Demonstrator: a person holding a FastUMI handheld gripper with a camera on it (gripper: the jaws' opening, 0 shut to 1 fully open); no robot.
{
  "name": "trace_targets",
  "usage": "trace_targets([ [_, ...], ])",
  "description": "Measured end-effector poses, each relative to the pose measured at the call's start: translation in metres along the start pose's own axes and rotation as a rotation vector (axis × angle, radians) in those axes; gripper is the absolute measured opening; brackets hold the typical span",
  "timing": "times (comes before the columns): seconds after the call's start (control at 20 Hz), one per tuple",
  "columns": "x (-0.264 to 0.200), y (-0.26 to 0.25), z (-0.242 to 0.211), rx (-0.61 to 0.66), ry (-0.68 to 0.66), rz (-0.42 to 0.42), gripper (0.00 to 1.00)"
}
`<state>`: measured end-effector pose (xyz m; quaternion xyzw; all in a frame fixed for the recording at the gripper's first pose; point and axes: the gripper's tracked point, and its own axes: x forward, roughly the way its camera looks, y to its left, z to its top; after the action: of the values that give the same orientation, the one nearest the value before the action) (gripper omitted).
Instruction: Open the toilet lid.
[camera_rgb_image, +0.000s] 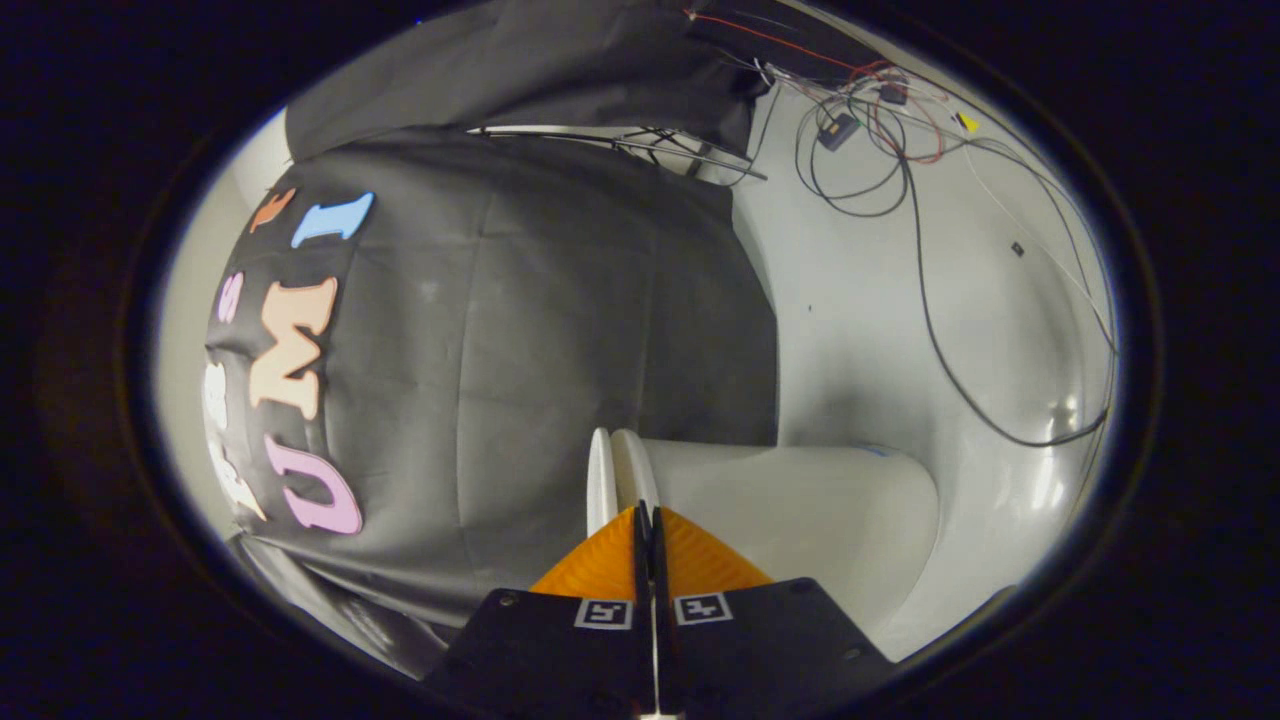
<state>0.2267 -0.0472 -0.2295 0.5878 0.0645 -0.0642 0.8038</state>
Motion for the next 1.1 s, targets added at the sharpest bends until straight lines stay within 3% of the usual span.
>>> trace_targets([
  [0.2, -0.01, 0.042, 0.002, -0.084, -0.024, 0.114, 0.01],
  [0.4, -0.018, 0.083, -0.004, -0.252, -0.101, 0.084, 0.01],
  [0.7, -0.046, 0.197, -0.049, -0.397, -0.171, 0.239, 0.05],
  [0.9, -0.063, 0.255, -0.096, -0.553, -0.182, 0.262, 0.05],
  [1.1, -0.069, 0.282, -0.127, -0.747, -0.16, 0.212, 0.06],
])
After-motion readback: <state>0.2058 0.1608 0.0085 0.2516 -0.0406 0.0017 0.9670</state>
